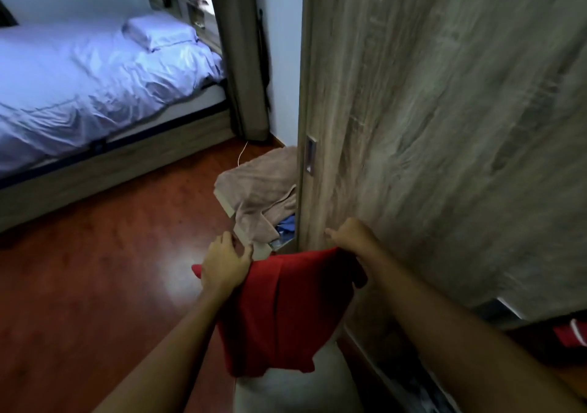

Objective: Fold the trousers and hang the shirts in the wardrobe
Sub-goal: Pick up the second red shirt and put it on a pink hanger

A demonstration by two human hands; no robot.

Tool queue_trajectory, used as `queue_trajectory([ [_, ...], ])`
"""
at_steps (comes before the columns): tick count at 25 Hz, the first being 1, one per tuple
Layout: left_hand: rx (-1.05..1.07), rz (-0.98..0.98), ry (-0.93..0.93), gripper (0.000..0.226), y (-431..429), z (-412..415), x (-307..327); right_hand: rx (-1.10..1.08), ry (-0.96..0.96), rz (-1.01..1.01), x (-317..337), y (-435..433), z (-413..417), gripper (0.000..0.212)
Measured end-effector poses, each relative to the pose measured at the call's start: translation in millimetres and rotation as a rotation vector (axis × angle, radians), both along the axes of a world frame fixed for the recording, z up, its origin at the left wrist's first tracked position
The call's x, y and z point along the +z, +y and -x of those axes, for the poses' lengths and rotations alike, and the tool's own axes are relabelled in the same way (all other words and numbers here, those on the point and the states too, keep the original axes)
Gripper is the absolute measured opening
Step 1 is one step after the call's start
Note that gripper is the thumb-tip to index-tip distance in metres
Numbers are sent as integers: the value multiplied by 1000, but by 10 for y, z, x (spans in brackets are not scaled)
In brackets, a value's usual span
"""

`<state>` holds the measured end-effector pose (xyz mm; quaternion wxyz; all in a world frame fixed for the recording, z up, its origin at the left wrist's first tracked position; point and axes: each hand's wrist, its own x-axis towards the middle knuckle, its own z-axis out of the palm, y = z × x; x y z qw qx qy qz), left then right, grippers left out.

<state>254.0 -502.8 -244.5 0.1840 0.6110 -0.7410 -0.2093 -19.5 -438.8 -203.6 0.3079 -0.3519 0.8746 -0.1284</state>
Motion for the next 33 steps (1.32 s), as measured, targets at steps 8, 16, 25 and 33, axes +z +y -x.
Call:
queue_trajectory([
  [8, -12, 90, -114, 42, 18, 33, -43, -40, -350, 14, -360, -193, 211, 14],
  [16, 16, 90, -72, 51, 41, 31, -29, -194, -999, 485, 331, 355, 83, 42],
  [25, 3, 100, -101, 45, 26, 34, -4, 69, -69, 291, 236, 392, -474, 43],
  [33, 19, 105, -121, 41, 58, 44, -19, -118, 89, 429, -37, 802, -1190, 52],
])
